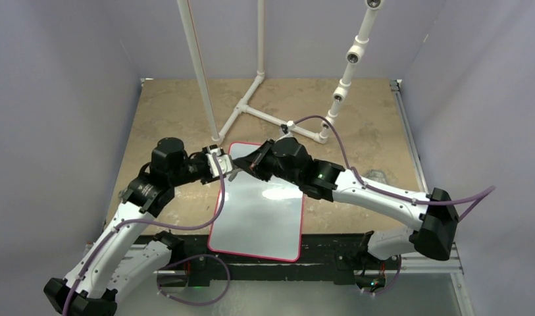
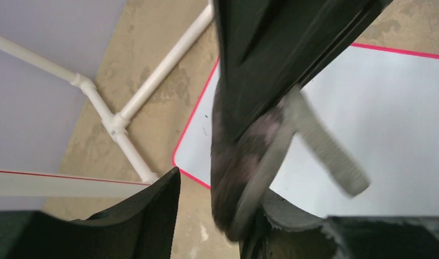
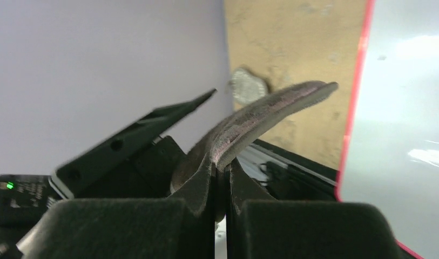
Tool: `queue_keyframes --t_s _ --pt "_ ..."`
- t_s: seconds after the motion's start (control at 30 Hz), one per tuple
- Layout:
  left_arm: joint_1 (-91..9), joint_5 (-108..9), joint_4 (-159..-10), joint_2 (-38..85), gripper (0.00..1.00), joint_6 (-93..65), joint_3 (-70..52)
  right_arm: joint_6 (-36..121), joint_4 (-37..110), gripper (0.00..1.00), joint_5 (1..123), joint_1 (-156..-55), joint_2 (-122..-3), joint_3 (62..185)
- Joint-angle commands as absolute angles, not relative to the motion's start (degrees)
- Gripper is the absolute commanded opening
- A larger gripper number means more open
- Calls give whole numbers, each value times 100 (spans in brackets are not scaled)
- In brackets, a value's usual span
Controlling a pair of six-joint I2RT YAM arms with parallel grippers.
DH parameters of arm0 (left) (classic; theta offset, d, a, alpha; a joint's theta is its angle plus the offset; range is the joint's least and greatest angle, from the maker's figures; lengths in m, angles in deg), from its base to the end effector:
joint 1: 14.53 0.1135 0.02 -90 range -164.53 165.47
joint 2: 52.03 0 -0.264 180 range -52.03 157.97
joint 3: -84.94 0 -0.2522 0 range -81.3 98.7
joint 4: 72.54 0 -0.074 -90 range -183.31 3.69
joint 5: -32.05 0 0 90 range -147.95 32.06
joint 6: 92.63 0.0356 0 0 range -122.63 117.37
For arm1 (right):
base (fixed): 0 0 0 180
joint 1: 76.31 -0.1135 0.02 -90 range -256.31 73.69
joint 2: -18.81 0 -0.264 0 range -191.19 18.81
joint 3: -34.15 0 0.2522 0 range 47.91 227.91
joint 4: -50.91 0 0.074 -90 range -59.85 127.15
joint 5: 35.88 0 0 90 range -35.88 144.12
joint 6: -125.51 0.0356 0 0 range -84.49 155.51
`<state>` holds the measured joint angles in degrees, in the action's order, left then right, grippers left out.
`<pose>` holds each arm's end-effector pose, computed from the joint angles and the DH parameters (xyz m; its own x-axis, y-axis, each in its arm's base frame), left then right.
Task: Erase the whiteboard
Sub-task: Pick up the whiteboard eraser from the center of the board.
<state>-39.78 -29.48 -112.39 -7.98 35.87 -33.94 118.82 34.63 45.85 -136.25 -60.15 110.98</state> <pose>0.1451 -0.0872 0.3303 0.2068 0.5075 -0.8365 0.8226 0.3727 0.4295 0.1673 0.2788 0.3287 -0.8012 0.5778 -0.1557 0.0653 0.3430 0.9371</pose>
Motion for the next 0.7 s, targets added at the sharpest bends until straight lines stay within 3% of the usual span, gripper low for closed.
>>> queue_keyframes --t_s 0.0,0.13,0.2,0.4,0.57,0.67 --pt "-3958 -3424 -11843 -508 43 3123 -2864 11351 1372 0 4263 -13643 -5231 11143" --pt "-3958 -3920 -11976 -447 50 2857 -2681 11171 -196 0 4308 -13642 -4699 11114" --pt "-3958 -4231 -11816 -529 60 2617 -2739 11245 -696 0 4610 -13642 -4480 10961" --pt "-3958 -4077 -12071 -421 72 2397 -2675 11637 -1173 0 5178 -13634 -4087 10733" --pt "-3958 -2482 -12409 -496 79 2624 -2866 12829 1222 0 5165 -13625 -3656 10191" --pt "-3958 -2133 -12285 -907 85 2603 -3088 13267 2480 0 4925 -13625 -3878 10006"
